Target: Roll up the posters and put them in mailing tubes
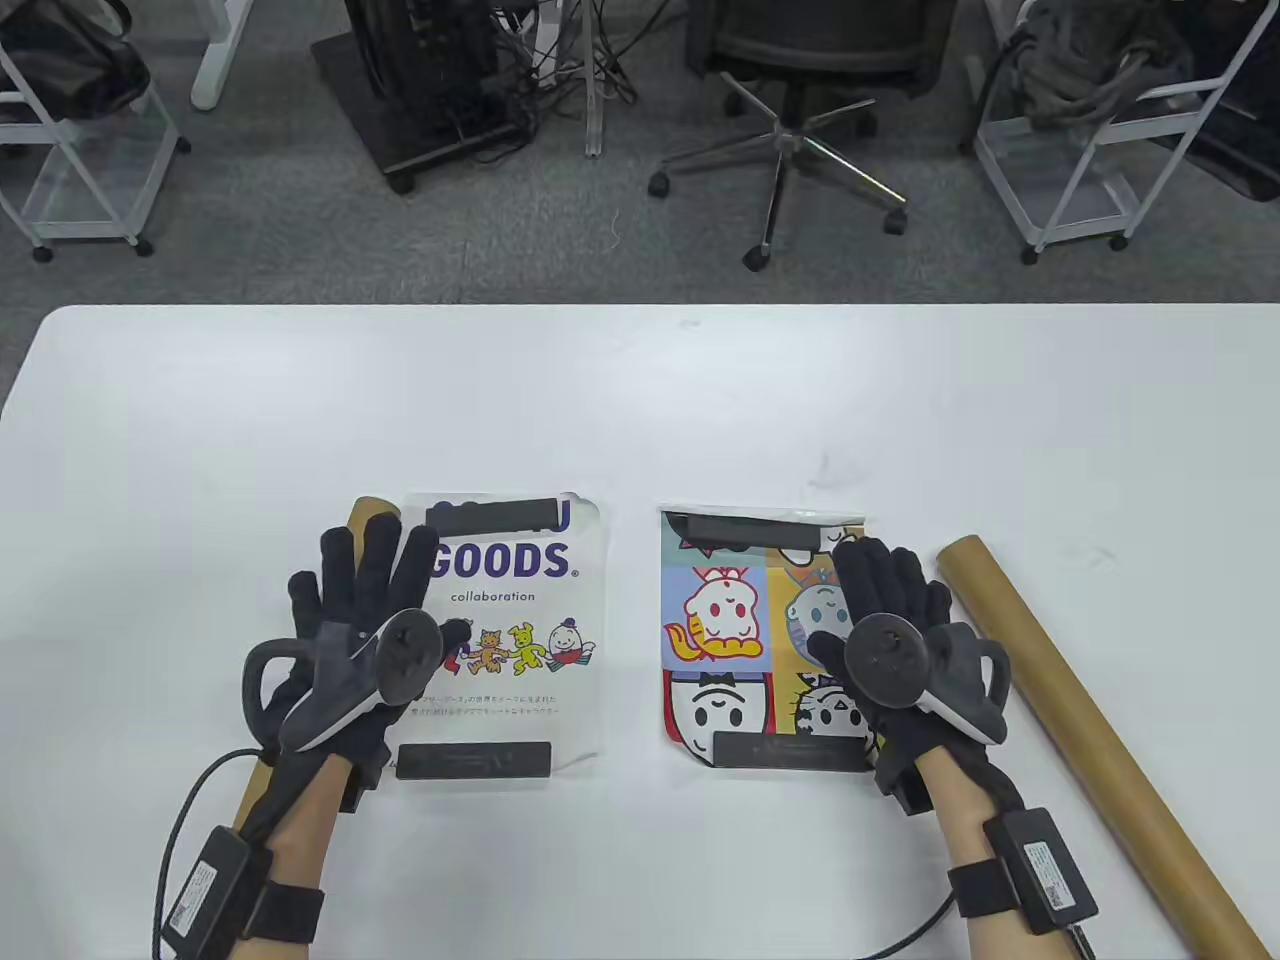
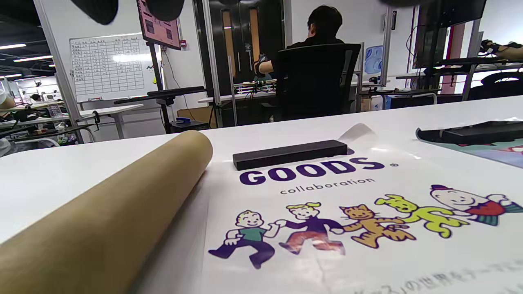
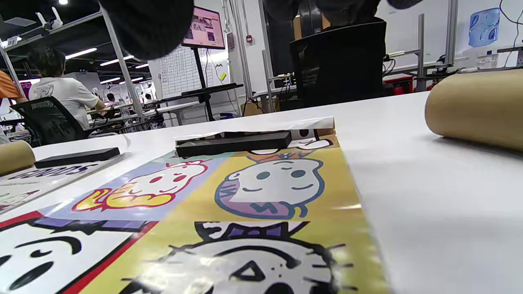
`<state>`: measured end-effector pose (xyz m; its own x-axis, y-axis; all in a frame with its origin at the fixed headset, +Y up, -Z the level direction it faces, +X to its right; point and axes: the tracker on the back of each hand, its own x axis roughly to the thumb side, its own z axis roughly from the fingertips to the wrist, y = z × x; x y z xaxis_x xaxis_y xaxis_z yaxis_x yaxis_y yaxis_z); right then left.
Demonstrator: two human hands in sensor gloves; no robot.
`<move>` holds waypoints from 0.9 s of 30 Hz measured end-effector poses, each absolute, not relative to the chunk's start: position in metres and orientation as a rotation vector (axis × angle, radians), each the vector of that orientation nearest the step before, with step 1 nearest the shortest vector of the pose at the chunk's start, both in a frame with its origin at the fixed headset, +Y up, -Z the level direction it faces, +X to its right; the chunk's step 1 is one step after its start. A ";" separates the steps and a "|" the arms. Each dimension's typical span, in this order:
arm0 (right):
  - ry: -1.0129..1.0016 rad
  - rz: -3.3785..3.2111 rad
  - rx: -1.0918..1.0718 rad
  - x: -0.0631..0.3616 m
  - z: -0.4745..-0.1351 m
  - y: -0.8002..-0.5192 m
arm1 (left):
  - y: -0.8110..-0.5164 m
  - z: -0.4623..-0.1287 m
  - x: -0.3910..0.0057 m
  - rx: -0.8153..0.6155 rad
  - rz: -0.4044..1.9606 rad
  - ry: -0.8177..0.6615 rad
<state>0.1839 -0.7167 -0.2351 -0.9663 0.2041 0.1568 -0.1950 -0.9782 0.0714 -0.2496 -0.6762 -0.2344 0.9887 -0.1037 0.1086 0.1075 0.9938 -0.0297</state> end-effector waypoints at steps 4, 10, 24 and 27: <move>0.085 2.920 0.249 0.183 -0.235 -0.717 | -0.676 -0.235 -0.251 -0.043 -0.103 -0.102; 0.097 2.909 0.241 0.182 -0.235 -0.718 | -0.676 -0.236 -0.252 -0.043 -0.105 -0.100; 0.137 2.907 0.214 0.183 -0.237 -0.722 | -0.679 -0.243 -0.265 -0.193 -0.203 0.016; 0.131 2.900 0.223 0.182 -0.237 -0.721 | -0.683 -0.246 -0.276 -0.243 -0.175 0.087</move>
